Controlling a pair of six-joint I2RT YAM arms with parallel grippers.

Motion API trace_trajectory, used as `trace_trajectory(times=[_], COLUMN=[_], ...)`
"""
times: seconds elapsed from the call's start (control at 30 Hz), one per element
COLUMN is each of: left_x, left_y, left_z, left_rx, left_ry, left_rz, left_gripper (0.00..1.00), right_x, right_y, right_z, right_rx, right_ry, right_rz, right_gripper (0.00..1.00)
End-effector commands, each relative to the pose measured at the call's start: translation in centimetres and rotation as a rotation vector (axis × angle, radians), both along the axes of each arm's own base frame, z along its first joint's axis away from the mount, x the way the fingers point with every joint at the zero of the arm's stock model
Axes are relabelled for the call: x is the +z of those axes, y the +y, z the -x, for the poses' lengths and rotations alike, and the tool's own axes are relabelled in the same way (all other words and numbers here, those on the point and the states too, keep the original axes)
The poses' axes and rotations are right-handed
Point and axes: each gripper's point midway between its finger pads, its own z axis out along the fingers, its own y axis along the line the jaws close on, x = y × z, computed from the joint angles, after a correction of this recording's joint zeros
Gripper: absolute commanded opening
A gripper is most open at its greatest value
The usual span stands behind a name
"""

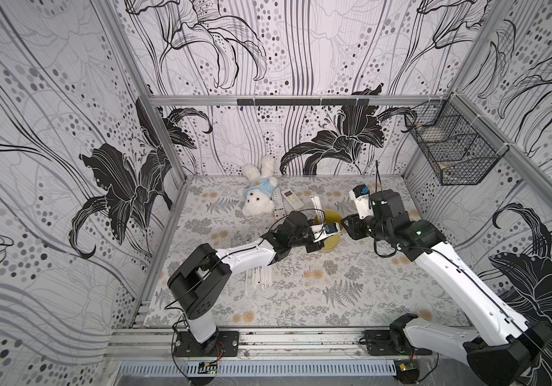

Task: Take the straws out of the storage container
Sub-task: Pick up the straw from the container.

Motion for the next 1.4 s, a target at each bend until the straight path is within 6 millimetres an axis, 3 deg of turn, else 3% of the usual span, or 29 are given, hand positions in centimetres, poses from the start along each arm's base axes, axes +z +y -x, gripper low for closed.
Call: trace_trajectory(times=[0.0, 0.17, 0.67, 0.97, 1.13, 1.37], left_x=[1.8, 2.9, 9.4, 15.3, 17.2, 19.3], left_y=[-0.4, -0.4, 0.5, 2.2, 3.7, 7.2], left_z=[0.0, 0.3, 0.9, 1.4, 2.3, 3.3], left_rx=[-0.006, -0.014, 0.019, 0.093, 0.124, 0.245], left_ry=[-0.032, -0.038, -0.079, -0.04, -0.027, 0.02], left_rz=[0.021, 0.051, 0.196, 0.314, 0.337, 0.347], left_gripper=[0.1, 0.09, 0.09, 0.09, 0.09, 0.09], right_x=[0.3, 0.1, 3.3, 7.6, 8.5, 9.9], right_y=[-0.4, -0.7, -1.1, 2.5, 4.5, 6.0], right_z=[0.0, 0.4, 1.6, 4.4, 5.9, 7.0], right_rx=[-0.012, -0.029, -0.025, 0.221, 0.359, 0.464], right_ry=[-0.01, 0.008, -0.054, -0.1, -0.082, -0.1], right_rz=[0.008, 0.006, -0.055, -0.203, -0.275, -0.354], right_gripper=[0.42, 0.45, 0.46, 0.46, 0.48, 0.48])
